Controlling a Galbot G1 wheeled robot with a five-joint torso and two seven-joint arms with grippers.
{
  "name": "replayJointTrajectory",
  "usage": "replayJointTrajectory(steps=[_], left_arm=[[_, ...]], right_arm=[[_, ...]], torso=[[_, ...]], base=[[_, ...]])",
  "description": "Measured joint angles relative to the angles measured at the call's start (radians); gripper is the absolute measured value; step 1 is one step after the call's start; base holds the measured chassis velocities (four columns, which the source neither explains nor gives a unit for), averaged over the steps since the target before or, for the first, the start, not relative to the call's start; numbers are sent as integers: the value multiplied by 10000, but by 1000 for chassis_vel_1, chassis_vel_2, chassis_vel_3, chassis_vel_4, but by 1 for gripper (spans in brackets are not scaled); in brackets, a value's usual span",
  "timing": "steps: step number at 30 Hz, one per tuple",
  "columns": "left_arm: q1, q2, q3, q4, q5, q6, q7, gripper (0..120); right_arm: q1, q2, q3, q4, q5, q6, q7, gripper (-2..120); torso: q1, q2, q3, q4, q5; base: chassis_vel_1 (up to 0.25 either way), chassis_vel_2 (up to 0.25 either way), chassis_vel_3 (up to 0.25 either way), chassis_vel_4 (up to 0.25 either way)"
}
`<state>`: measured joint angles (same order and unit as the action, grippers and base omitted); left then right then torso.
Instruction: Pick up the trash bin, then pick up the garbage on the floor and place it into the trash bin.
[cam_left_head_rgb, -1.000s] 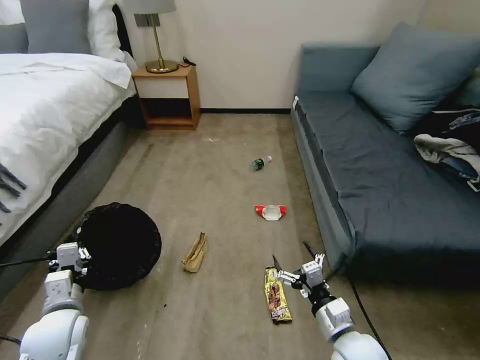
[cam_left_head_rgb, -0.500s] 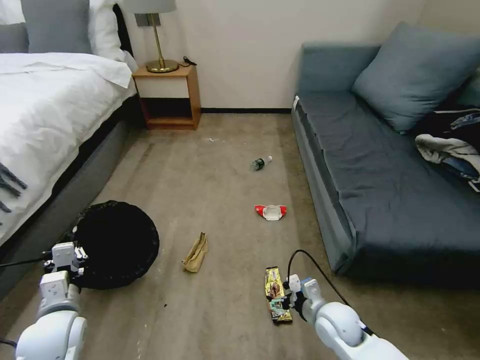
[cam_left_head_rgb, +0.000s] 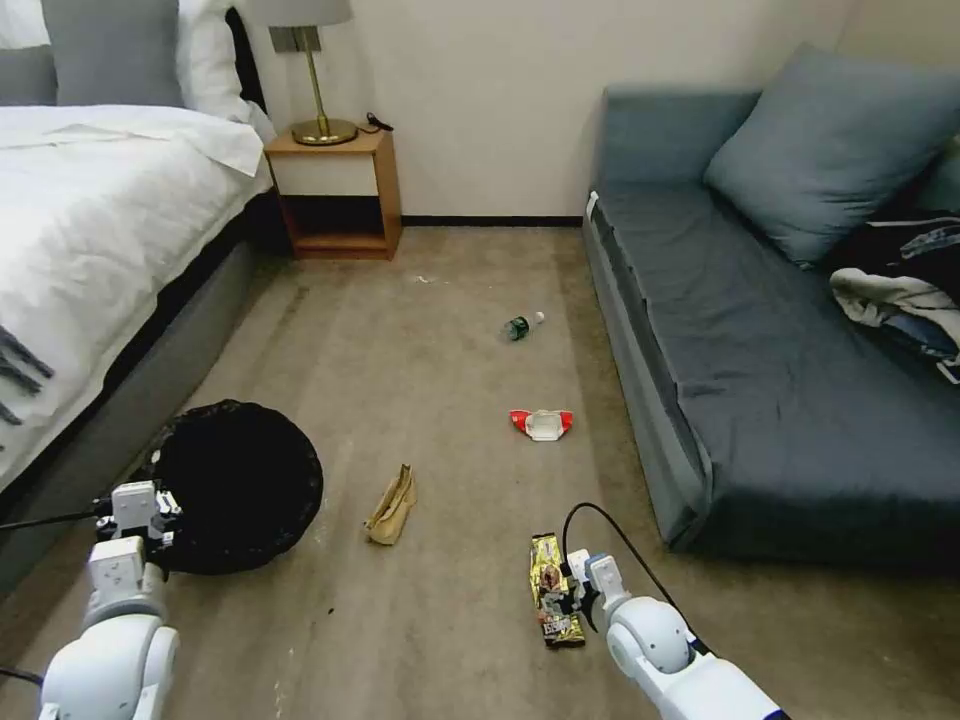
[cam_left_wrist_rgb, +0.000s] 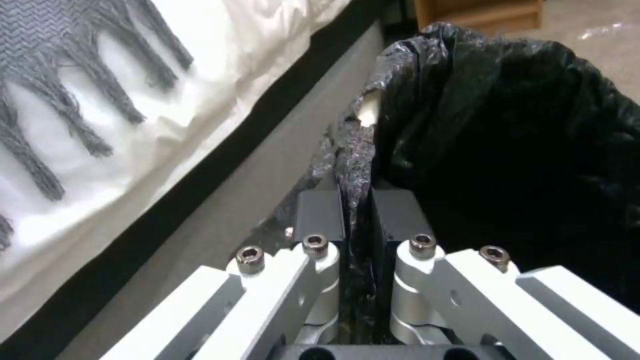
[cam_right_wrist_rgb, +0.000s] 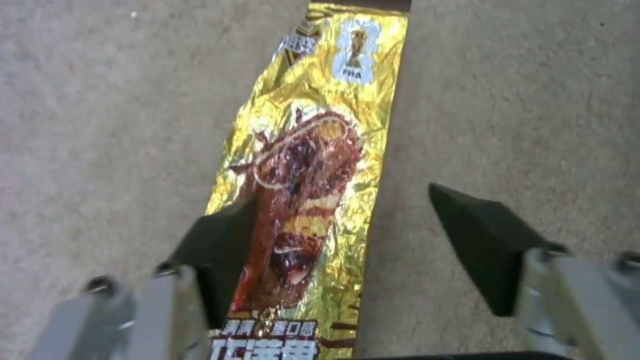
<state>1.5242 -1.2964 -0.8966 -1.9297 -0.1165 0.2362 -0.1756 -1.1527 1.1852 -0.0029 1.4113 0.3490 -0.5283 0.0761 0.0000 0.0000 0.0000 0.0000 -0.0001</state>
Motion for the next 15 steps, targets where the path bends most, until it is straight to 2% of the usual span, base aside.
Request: replayJointTrajectory(steps=[1, 4, 6, 10, 11, 12, 15], left_arm=[[0, 0, 0, 0, 0, 0, 0, 7], [31, 1, 0, 2, 4, -32, 4, 7], [41, 0, 0, -2, 6, -36, 6, 7], [114, -3, -10, -71, 11, -65, 6, 7], [114, -3, -10, -71, 11, -65, 6, 7], [131, -3, -19, -76, 11, -78, 6, 7], [150, -13, -24, -76, 13, -100, 6, 7]], right_arm=[[0, 0, 0, 0, 0, 0, 0, 70], [-75, 46, -17, -23, -247, 101, 4, 54], [-82, 52, -17, -27, -278, 113, 4, 51], [-192, 73, -20, -86, -582, 209, -9, 30], [-192, 73, -20, -86, -582, 209, -9, 30], [-218, 74, -22, -108, -658, 242, -12, 23], [-238, 78, -23, -174, -794, 330, -18, 13]], torso=[[0, 0, 0, 0, 0], [-1, 0, 0, 0, 0], [0, 0, 0, 0, 0], [-1, 0, 0, 0, 1], [-1, 0, 0, 0, 1], [0, 0, 0, 0, 1], [-1, 0, 0, 0, 1]], base=[[0, 0, 0, 0], [0, 0, 0, 0], [0, 0, 0, 0], [0, 0, 0, 0], [0, 0, 0, 0], [0, 0, 0, 0], [0, 0, 0, 0]])
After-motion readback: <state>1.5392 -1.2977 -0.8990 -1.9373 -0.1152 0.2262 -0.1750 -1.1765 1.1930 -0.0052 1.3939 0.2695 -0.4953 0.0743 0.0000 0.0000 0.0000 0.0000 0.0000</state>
